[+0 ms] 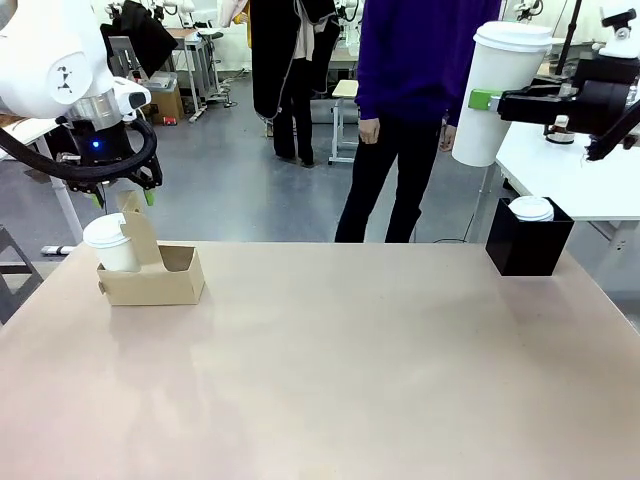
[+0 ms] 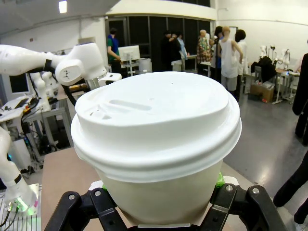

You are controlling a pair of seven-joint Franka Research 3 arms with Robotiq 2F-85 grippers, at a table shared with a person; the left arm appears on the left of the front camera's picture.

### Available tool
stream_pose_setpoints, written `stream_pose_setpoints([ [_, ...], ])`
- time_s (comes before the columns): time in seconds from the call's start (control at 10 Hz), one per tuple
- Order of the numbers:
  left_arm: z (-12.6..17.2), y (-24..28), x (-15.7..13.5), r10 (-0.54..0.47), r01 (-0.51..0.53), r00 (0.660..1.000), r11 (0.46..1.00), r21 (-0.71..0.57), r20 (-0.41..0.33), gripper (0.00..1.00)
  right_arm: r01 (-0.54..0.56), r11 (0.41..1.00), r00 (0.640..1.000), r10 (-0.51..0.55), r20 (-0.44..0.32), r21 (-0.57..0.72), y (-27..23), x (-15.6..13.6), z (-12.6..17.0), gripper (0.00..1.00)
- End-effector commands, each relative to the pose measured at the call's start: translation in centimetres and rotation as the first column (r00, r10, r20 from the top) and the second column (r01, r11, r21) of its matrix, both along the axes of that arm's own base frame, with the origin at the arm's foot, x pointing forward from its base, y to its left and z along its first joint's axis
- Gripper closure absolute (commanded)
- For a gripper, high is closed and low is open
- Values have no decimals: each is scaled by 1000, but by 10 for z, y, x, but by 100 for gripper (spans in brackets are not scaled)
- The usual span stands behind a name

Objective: Pour a drink into a cup and package it in a carrier.
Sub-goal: Position the Cup Carrier in the center of the table.

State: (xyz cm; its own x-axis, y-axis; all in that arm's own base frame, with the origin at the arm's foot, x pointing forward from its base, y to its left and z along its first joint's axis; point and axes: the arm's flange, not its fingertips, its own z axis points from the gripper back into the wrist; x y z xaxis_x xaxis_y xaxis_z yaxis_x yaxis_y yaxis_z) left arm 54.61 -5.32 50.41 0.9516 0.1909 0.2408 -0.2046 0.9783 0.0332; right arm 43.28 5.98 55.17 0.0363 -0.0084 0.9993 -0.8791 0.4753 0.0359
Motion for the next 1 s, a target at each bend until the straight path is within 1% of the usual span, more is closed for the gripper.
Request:
stream_pose_setpoints([
  [0.0,5,-1,4,0,0,1000,1000,-7,-17,100,-4,1000,1000,4,19,3,0,1,1,20],
  [0.2,6,3,2,-19,18,1000,999,-30,-22,100,-4,1000,1000,4,19,3,0,1,1,20],
  [0.3,6,2,1,-26,25,999,999,-35,-25,86,-4,1000,1000,4,19,3,0,1,1,20],
  [0.4,5,0,2,-36,34,999,998,-43,-27,96,-4,1000,1000,4,19,3,0,1,1,20],
  [0.5,5,1,4,-43,42,999,998,-53,-33,100,-4,1000,1000,4,19,3,0,1,1,20],
  [0.7,4,0,5,-52,50,998,997,-62,-33,100,-4,1000,1000,4,19,3,0,1,1,20],
  [0.8,3,4,10,-18,12,998,993,-115,-52,100,-4,1000,1000,4,19,3,0,1,1,20],
  [0.9,1,-3,0,-34,33,999,999,-40,-17,100,-4,1000,1000,4,19,3,0,1,1,20],
])
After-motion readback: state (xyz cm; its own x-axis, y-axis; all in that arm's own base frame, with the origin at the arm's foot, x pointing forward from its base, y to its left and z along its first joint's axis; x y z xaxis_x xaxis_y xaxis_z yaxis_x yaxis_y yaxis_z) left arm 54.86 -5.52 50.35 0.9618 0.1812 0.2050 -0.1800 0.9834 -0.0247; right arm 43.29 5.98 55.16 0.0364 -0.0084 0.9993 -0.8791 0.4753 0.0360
